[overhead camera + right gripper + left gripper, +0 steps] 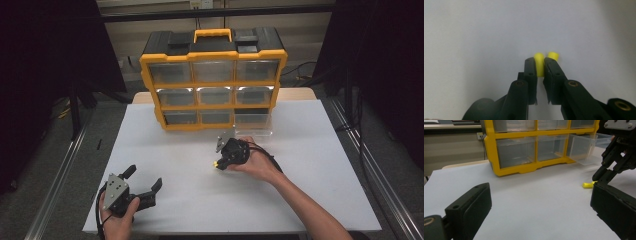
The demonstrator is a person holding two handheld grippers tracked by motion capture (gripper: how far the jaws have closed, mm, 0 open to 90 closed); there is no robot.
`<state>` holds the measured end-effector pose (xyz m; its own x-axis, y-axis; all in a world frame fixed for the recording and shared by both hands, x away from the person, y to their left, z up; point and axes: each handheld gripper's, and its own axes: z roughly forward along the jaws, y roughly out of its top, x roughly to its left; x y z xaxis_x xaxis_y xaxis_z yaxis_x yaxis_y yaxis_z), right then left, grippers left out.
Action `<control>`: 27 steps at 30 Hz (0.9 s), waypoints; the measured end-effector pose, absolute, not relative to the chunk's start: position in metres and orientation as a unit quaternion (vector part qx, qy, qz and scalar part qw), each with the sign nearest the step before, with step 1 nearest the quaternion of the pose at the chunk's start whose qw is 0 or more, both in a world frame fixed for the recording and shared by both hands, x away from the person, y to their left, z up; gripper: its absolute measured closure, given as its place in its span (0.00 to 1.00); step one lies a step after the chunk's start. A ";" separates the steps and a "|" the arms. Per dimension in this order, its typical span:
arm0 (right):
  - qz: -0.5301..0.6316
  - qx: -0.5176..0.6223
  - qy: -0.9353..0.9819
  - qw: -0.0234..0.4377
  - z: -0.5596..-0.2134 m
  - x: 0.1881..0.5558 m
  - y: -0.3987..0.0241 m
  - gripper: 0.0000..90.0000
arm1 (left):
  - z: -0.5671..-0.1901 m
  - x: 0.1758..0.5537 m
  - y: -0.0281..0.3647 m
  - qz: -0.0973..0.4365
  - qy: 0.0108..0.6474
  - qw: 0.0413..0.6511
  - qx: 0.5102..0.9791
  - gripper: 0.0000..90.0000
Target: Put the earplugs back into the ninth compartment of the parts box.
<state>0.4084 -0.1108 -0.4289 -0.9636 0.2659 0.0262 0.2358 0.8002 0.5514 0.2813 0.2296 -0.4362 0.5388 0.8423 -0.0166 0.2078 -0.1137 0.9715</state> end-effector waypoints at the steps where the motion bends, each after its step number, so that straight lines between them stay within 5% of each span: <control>1: 0.289 0.133 0.948 0.027 -0.428 0.408 -0.112 0.90 | -0.436 0.281 0.230 0.291 0.382 0.545 0.687 0.04; 27: 0.380 0.182 0.906 0.045 -0.406 0.395 -0.159 0.91 | -0.436 0.281 0.230 0.292 0.381 0.545 0.688 0.04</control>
<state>0.3952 -0.1590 -0.4057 -0.9294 0.3647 0.0565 0.2959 0.6449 0.7047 0.2809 0.2300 -0.4359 0.5396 0.8418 -0.0124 0.2053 -0.1173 0.9717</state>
